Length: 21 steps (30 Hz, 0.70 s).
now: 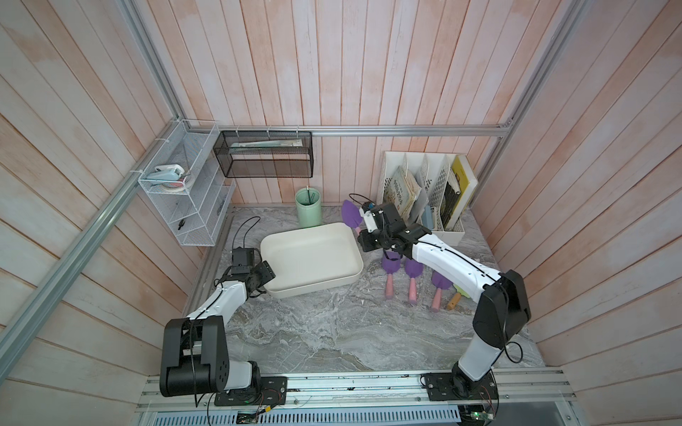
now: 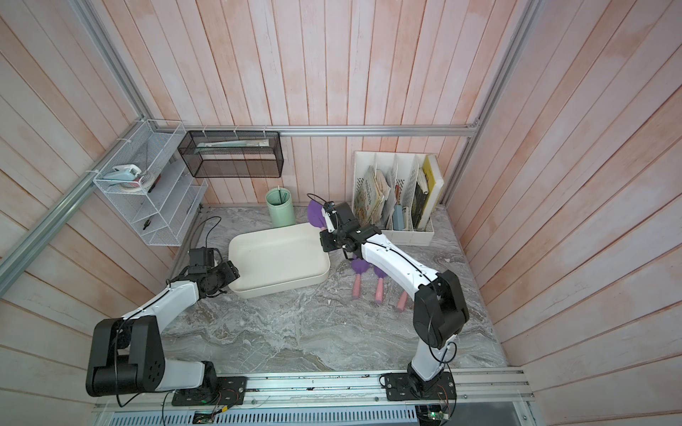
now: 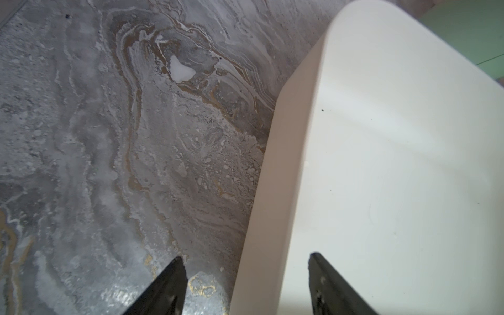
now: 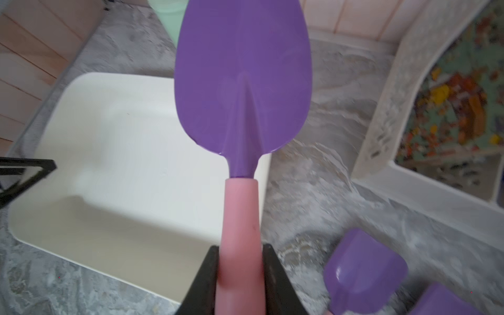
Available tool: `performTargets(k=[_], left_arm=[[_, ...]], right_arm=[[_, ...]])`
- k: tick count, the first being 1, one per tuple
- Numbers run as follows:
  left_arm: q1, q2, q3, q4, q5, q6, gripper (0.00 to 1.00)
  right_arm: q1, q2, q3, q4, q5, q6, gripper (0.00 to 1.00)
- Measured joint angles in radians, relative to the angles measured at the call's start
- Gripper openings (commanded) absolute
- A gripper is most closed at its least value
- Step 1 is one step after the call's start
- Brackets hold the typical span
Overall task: Take the shovel out of the storage box
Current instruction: Move the storage box to the center of the board.
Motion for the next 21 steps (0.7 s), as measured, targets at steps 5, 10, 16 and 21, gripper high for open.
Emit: performTargets(k=[5, 10, 16, 21], left_arm=[[0.003, 0.03, 0.0, 0.002, 0.009, 0.0, 0.74], [0.003, 0.04, 0.005, 0.003, 0.018, -0.002, 0.74], [0.003, 0.045, 0.015, 0.011, 0.031, -0.006, 0.74], [0.003, 0.045, 0.015, 0.01, 0.03, -0.008, 0.74]], right_arm=[[-0.075, -0.09, -0.228, 0.018, 0.037, 0.068, 0.0], [-0.071, -0.09, -0.314, 0.038, 0.018, 0.114, 0.0], [-0.032, -0.006, -0.308, 0.073, 0.0, 0.143, 0.0], [0.056, 0.104, -0.251, 0.074, 0.002, 0.162, 0.0]])
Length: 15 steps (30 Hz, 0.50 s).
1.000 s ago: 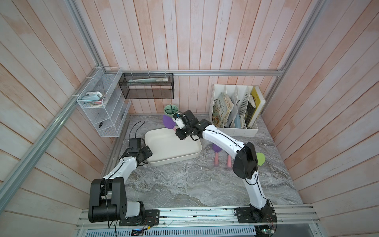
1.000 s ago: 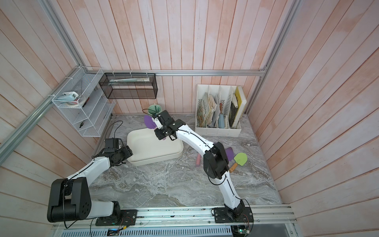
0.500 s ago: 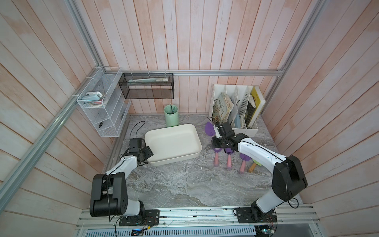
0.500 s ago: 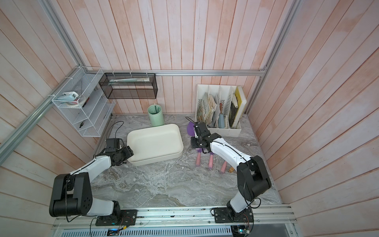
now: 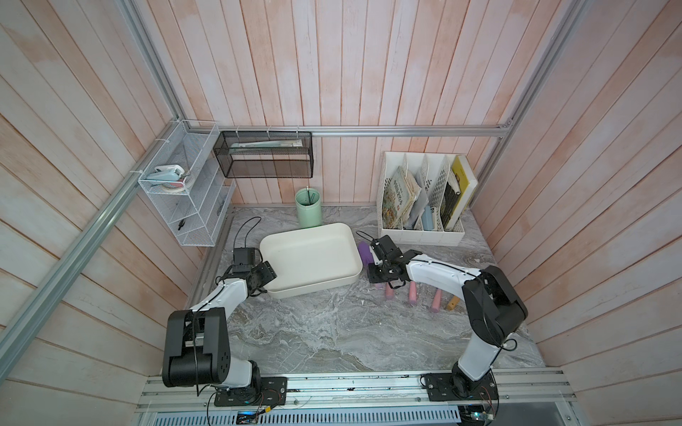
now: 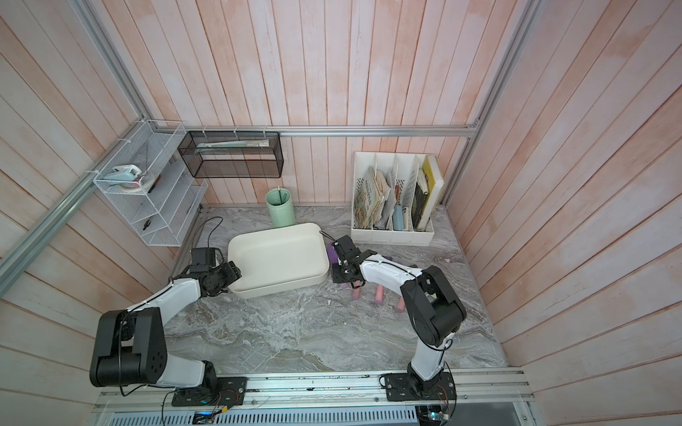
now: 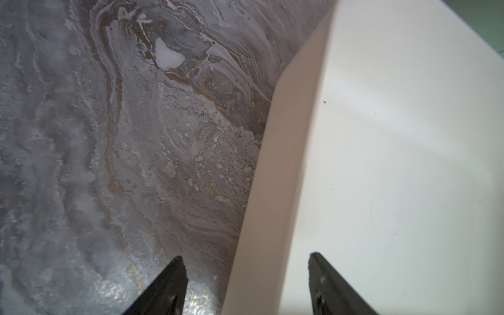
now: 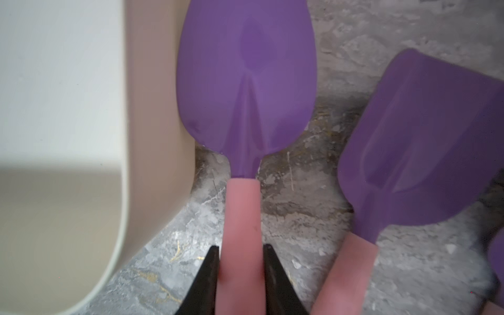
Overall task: Take the shovel out of the storage box
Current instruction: Move the storage box to the center of the board, then place the shovel at the center of the board.
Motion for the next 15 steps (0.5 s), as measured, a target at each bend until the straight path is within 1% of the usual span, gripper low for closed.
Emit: performTargets(k=[3, 6, 9, 15], left_arm=[[0.0, 0.0, 0.0, -0.002, -0.013, 0.002, 0.79], [0.01, -0.006, 0.0, -0.008, -0.037, 0.002, 0.82], [0.013, -0.025, 0.0, -0.019, -0.058, 0.006, 0.83], [0.013, -0.057, 0.0, -0.021, -0.061, 0.005, 0.83]], right_arm=[[0.044, 0.056, 0.05, -0.007, 0.013, 0.013, 0.0], [0.079, 0.092, 0.095, -0.031, 0.044, 0.027, 0.0], [0.1, 0.104, 0.111, -0.046, 0.067, 0.048, 0.0], [0.103, 0.098, 0.098, -0.052, 0.076, 0.09, 0.0]])
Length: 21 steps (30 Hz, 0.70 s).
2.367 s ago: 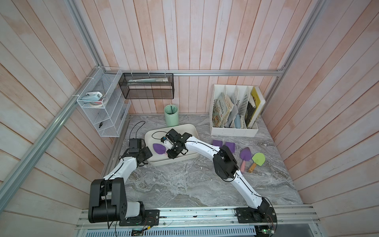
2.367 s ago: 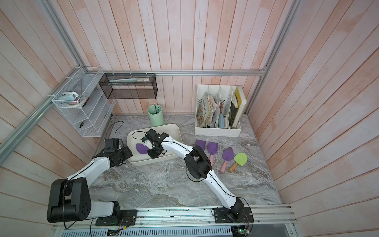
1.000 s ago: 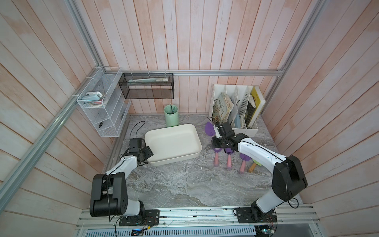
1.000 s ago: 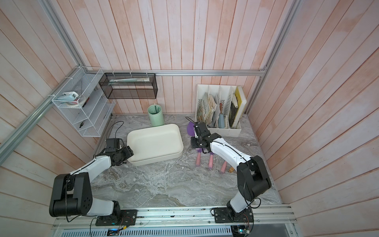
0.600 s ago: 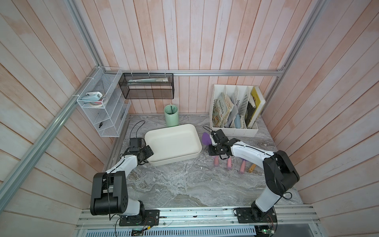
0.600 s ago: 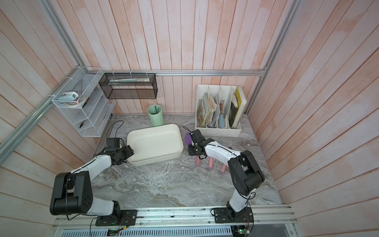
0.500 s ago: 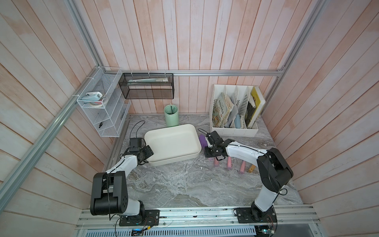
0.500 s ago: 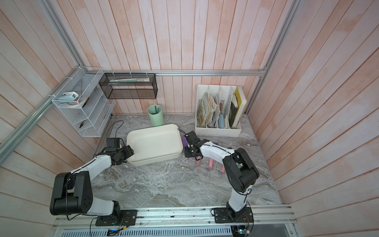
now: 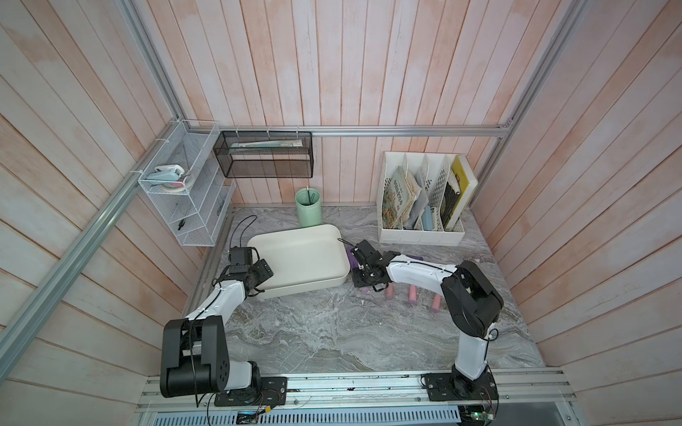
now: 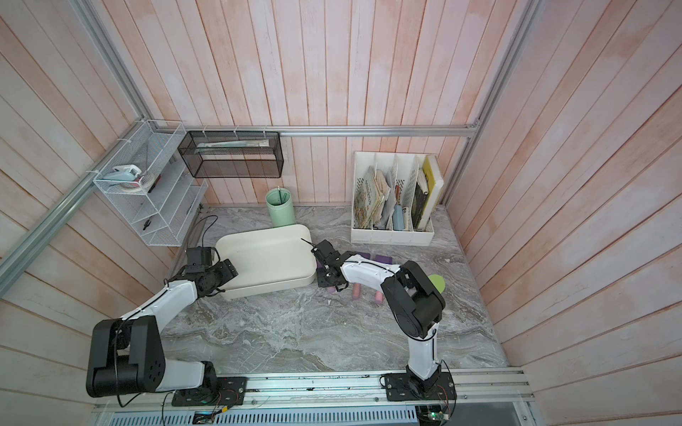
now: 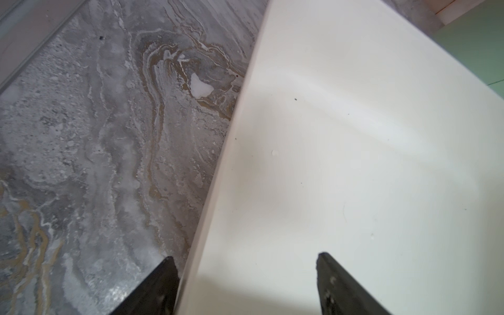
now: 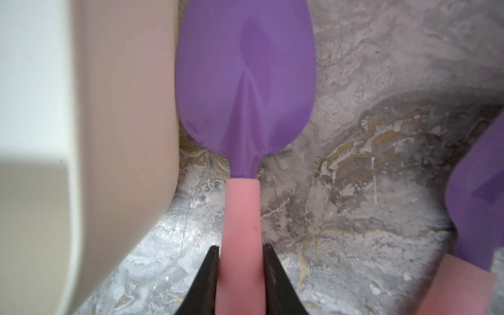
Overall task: Take the shovel out of the storage box
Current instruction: Place the shovel at the center of the board.
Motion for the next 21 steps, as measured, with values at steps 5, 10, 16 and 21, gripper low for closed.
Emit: performTargets(k=[5, 10, 16, 21], left_arm=[[-0.002, -0.019, 0.0, -0.015, 0.0, 0.0, 0.84], [-0.002, -0.062, 0.0, -0.026, -0.008, 0.004, 0.84], [-0.002, -0.113, 0.0, -0.044, -0.016, 0.004, 0.86], [-0.001, -0.154, 0.001, -0.049, -0.028, 0.004, 0.86]], right_arm=[[-0.021, -0.023, -0.049, -0.001, 0.0, 0.035, 0.0], [-0.035, -0.023, -0.071, 0.0, 0.002, 0.058, 0.0], [-0.037, -0.016, -0.078, 0.013, 0.0, 0.096, 0.0], [-0.038, -0.01, -0.079, 0.036, 0.0, 0.119, 0.09]])
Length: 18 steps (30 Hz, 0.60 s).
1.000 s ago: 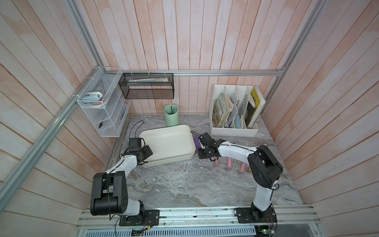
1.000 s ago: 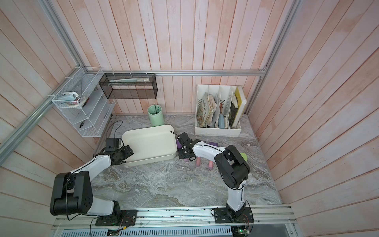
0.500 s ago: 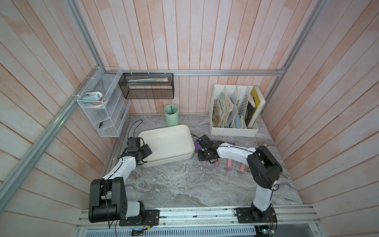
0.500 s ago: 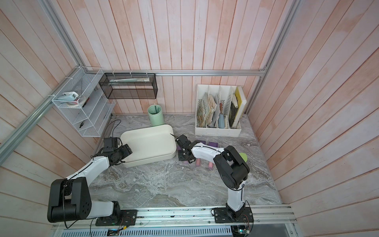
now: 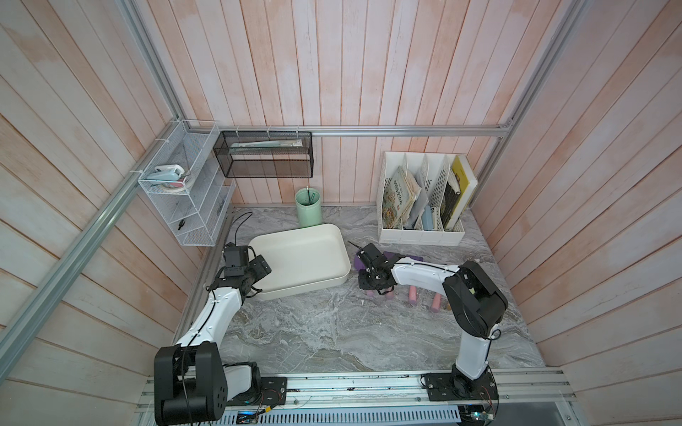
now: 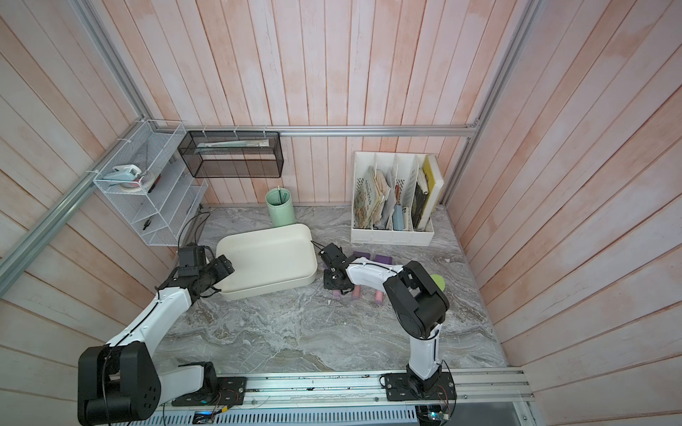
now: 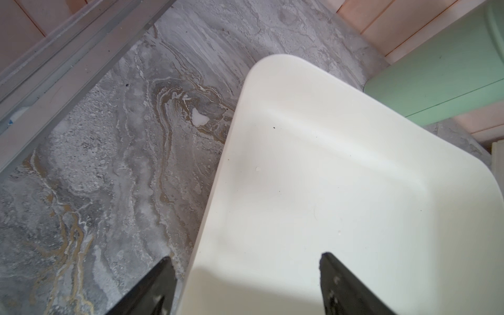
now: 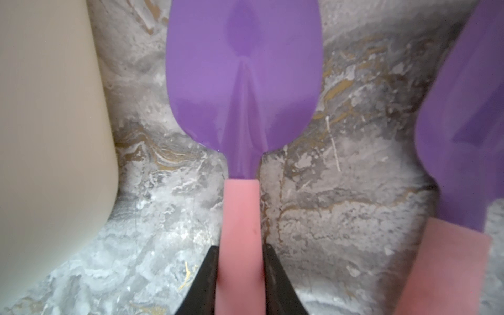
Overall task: Take the shovel out of the storage box
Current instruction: Place the shovel at the center of the board.
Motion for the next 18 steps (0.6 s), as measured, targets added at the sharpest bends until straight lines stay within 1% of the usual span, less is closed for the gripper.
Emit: performTargets(k=[2, 4, 12, 14, 17, 18], left_arm=[[0.002, -0.008, 0.0, -0.005, -0.006, 0.0, 0.86], [0.003, -0.014, 0.001, -0.011, -0.01, 0.0, 0.86], [0.003, -0.034, 0.048, -0.062, -0.019, 0.008, 0.86], [0.005, -0.047, 0.06, -0.074, -0.024, 0.013, 0.86], [0.009, -0.072, 0.078, -0.095, -0.031, 0.016, 0.86], [0.011, -0.08, 0.087, -0.1, -0.036, 0.016, 0.87]], right_arm=[[0.0, 0.003, 0.0, 0.013, 0.0, 0.007, 0.25], [0.0, 0.003, -0.001, 0.021, 0.0, 0.018, 0.34], [0.0, 0.002, 0.002, 0.034, -0.003, 0.034, 0.47], [0.0, 0.001, 0.012, 0.003, 0.008, 0.035, 0.52], [-0.002, -0.005, 0.04, -0.089, 0.047, 0.031, 0.58], [-0.005, -0.011, 0.056, -0.124, 0.066, 0.026, 0.58]])
